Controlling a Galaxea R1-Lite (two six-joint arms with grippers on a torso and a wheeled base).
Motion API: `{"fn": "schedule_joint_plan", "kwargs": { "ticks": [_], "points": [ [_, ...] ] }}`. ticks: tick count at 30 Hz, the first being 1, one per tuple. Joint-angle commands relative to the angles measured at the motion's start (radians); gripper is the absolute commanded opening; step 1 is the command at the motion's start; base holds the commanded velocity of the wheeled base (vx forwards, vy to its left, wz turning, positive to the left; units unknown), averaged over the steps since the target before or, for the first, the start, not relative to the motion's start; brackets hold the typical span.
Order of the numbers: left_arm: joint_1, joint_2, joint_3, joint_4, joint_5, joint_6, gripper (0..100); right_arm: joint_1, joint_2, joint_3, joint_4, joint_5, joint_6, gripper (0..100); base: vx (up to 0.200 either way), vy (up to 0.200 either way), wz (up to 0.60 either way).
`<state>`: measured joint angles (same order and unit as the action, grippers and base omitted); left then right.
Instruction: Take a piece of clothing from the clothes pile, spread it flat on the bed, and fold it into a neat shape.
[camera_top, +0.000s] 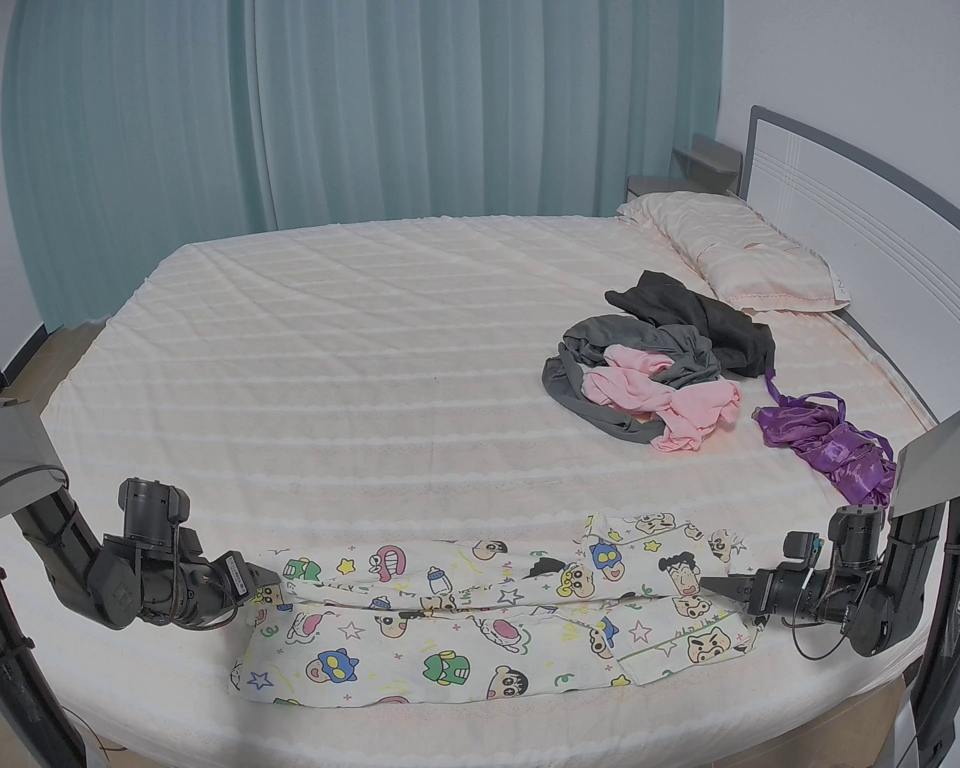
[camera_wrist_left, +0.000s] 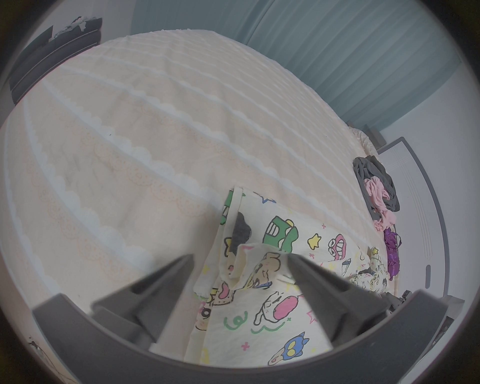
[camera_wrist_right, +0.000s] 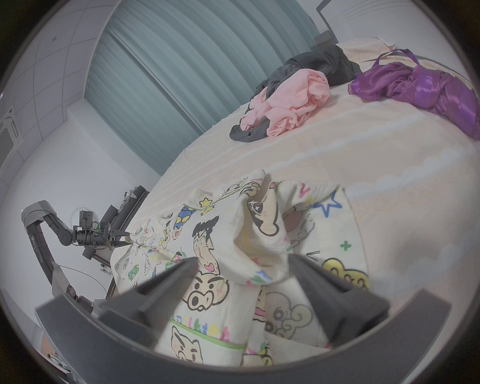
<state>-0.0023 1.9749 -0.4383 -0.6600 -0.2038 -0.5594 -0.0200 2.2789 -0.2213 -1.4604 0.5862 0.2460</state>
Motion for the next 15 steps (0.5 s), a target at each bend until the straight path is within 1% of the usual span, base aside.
{"fn": "schedule_joint_plan", "kwargs": {
  "ticks": [1,4,6,9,10,11,13,15],
  "points": [
    [0.007,-0.008,0.044,-0.041,0.0,-0.001,100,-0.024,-0.018,0.022,-0.021,0.001,0.001,100,0.0,0.0,0.0],
    [0.018,-0.016,0.085,-0.102,0.001,-0.002,100,-0.044,-0.026,0.042,-0.055,0.001,0.001,100,0.0,0.0,0.0],
    [0.039,-0.027,0.127,-0.17,0.001,-0.004,100,-0.075,-0.052,0.06,-0.095,0.003,0.006,100,0.0,0.0,0.0],
    [0.064,-0.054,0.153,-0.217,0.0,-0.01,100,-0.097,-0.113,0.065,-0.098,0.004,0.035,100,0.0,0.0,0.0],
    [0.064,-0.054,0.153,-0.217,0.0,-0.01,100,-0.097,-0.113,0.065,-0.098,0.004,0.035,100,0.0,0.0,0.0],
    [0.068,-0.085,0.161,-0.224,-0.005,-0.014,100,-0.094,-0.162,0.069,-0.098,0.004,0.073,100,0.0,0.0,0.0],
    [0.074,-0.125,0.164,-0.225,-0.019,-0.039,100,-0.077,-0.213,0.068,-0.089,0.001,0.111,100,0.0,0.0,0.0],
    [0.074,-0.172,0.162,-0.224,-0.037,-0.106,100,-0.034,-0.246,0.066,-0.081,-0.003,0.141,100,0.0,0.0,0.0]
  ]
}}
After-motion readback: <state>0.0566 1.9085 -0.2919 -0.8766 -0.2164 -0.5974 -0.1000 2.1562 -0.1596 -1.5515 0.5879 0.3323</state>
